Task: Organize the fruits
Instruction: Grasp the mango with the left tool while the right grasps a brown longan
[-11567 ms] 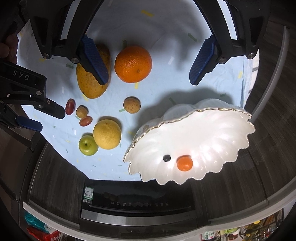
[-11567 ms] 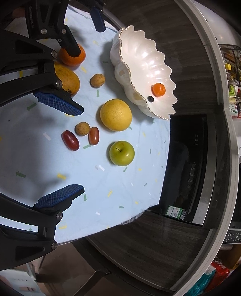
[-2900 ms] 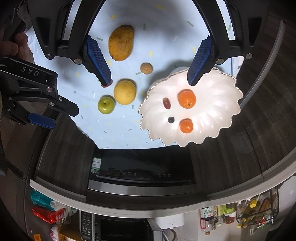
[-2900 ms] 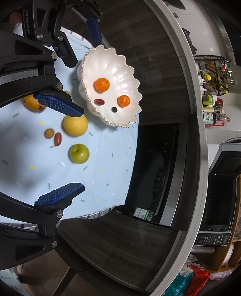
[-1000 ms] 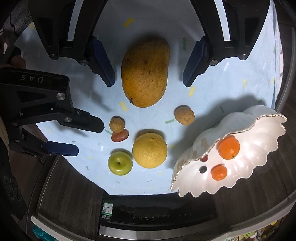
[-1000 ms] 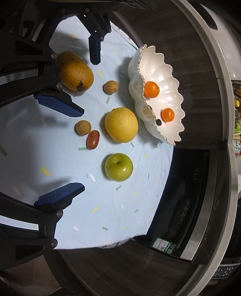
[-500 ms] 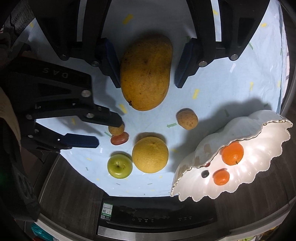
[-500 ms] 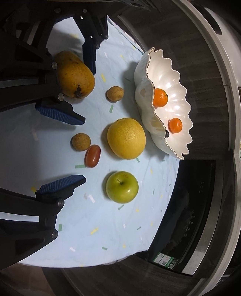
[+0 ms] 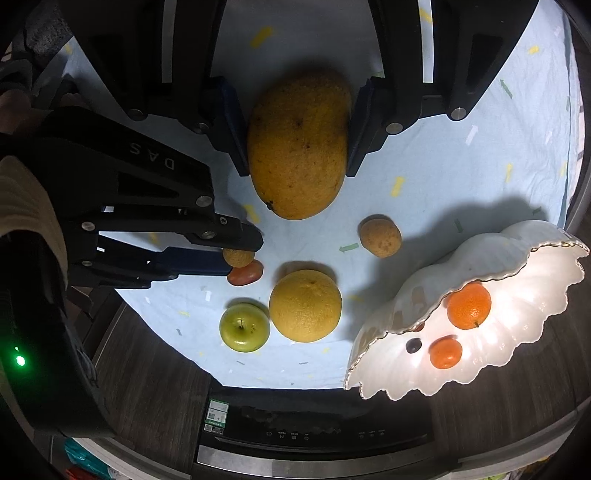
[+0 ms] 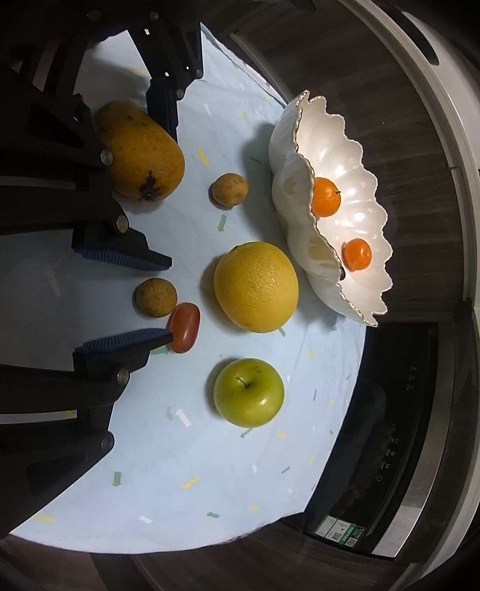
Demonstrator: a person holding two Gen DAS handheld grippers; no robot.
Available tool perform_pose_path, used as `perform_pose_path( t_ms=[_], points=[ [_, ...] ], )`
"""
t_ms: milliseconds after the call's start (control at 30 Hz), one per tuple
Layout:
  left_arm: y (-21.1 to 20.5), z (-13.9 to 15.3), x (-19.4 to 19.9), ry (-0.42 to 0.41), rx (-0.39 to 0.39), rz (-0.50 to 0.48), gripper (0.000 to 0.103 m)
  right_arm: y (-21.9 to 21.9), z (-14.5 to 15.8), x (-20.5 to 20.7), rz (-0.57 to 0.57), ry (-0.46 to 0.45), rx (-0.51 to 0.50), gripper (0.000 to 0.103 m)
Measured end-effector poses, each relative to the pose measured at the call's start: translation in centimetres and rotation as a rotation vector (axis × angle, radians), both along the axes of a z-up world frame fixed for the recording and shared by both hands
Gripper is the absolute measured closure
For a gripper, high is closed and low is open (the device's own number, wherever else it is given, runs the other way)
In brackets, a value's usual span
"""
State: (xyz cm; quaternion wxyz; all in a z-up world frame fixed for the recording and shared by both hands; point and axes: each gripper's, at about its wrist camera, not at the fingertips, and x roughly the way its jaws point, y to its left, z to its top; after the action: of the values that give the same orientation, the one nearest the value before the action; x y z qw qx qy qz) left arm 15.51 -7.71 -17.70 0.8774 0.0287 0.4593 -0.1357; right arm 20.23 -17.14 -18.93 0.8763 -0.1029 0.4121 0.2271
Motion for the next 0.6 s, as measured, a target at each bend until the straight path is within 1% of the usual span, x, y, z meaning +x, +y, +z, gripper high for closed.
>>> perform_pose_path(
  t_ms=[33,67,100,600],
  points=[
    [0.03,0.01,0.01,0.000,-0.002,0.000,0.054,0.07,-0.09,0.02,0.001,0.004,-0.004,0.075],
    [0.05,0.02,0.00,0.000,-0.004,0.000,0.054,0.11,-0.16,0.03,0.002,0.007,-0.007,0.079],
    [0.05,0.02,0.01,0.000,-0.004,0.000,0.054,0.16,-0.18,0.01,0.003,0.008,-0.008,0.080],
    [0.25,0.36,-0.20,-0.009,-0.003,0.006,0.056,0.24,0.64,-0.62,0.004,-0.013,-0.009,0.080]
  ],
)
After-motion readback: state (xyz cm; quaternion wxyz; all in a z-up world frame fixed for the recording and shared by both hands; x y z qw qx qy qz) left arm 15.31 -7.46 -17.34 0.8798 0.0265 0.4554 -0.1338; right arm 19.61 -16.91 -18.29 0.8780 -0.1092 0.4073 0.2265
